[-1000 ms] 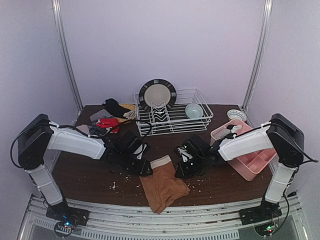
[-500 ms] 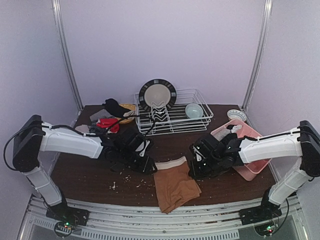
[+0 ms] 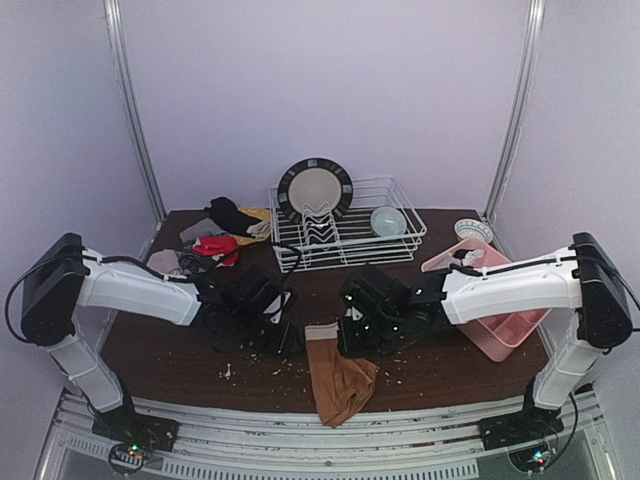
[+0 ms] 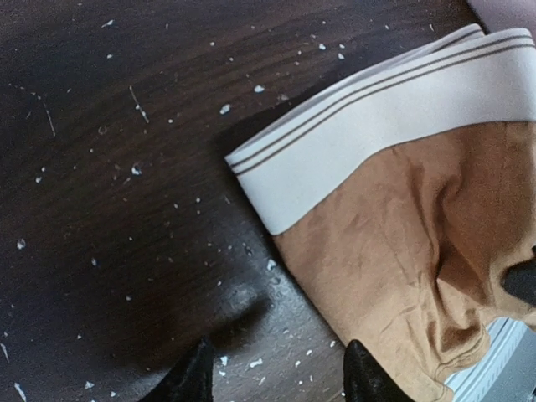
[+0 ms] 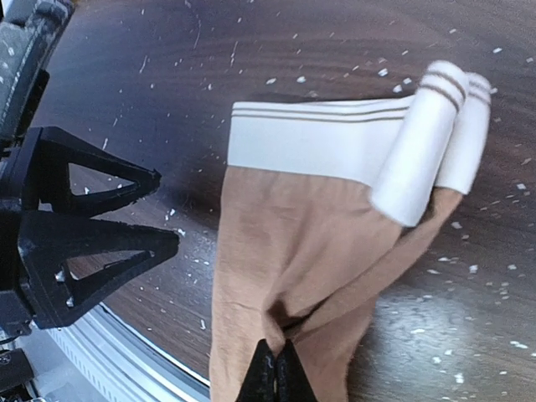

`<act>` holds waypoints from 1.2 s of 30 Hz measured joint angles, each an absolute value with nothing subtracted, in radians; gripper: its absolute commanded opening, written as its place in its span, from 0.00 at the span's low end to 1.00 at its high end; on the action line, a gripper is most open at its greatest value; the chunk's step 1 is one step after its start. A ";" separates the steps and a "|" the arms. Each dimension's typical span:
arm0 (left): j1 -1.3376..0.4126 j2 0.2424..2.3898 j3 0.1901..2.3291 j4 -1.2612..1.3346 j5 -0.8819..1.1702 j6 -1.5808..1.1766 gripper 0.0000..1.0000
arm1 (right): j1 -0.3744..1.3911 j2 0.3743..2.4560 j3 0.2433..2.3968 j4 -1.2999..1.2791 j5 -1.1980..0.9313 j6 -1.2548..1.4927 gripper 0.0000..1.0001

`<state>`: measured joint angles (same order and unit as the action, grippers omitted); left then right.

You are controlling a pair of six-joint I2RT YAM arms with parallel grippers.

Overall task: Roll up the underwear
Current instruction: Pick up the underwear from the center of the board, then fold the underwear at the center of the board.

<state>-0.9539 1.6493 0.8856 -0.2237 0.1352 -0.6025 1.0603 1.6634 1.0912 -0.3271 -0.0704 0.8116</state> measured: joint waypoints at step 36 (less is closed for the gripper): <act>-0.970 1.646 0.701 0.066 0.161 -0.701 0.38 | 1.141 1.940 1.274 -0.238 -0.176 0.926 0.39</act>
<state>-0.9699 1.6459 0.7010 0.0662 0.1612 -0.7006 1.1412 1.9404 1.2739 -0.2382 -0.1764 0.9257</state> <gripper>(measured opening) 0.382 0.334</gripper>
